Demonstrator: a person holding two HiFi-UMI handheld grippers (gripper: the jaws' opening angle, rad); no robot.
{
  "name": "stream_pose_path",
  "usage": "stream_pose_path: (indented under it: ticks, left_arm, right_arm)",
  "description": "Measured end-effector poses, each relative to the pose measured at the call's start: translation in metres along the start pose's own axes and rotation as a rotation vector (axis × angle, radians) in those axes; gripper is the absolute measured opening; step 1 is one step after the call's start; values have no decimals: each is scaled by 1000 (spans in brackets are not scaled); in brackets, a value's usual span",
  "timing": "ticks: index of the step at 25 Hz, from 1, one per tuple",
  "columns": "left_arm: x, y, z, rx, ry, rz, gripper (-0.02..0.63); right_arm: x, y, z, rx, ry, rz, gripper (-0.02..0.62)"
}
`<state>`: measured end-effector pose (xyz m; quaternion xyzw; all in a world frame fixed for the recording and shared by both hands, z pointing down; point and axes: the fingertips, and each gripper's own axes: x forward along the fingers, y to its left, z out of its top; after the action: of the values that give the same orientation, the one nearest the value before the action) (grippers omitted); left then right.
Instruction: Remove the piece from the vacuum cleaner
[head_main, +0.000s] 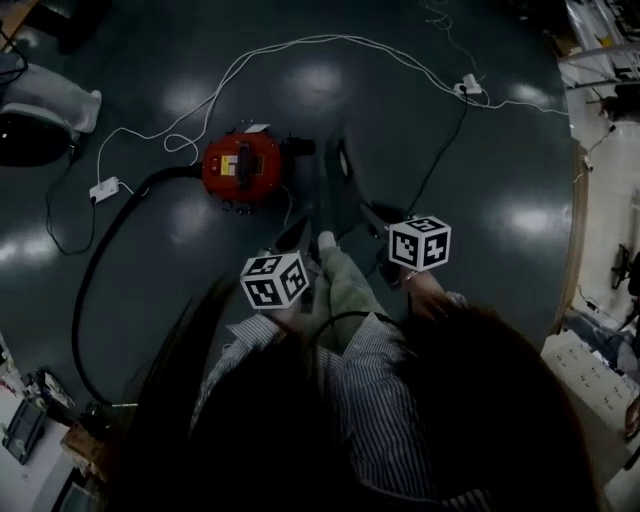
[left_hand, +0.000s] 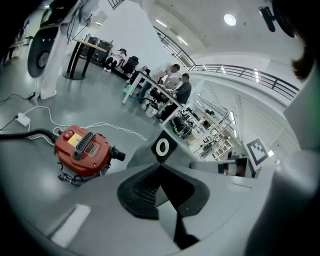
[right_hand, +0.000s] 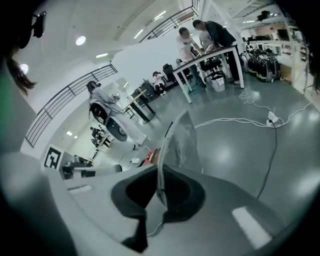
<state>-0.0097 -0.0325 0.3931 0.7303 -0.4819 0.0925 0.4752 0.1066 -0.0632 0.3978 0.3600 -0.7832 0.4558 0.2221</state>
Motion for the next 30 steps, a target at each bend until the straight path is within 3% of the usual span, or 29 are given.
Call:
stream_pose_path:
  ticks: [5, 10, 17, 30]
  left_arm:
    - [-47, -50, 62, 60, -73, -34, 3]
    - [-75, -76, 101, 68, -171, -29, 3]
    - [-93, -72, 94, 63, -199, 2, 3]
    - [-88, -69, 86, 99, -152, 19, 3]
  right_arm:
    - [-62, 82, 44, -49, -101, 112, 19]
    - [-87, 137, 72, -116, -185, 179, 20]
    - [-90, 154, 72, -76, -244, 212, 20]
    - [-77, 154, 64, -126, -189, 198, 20]
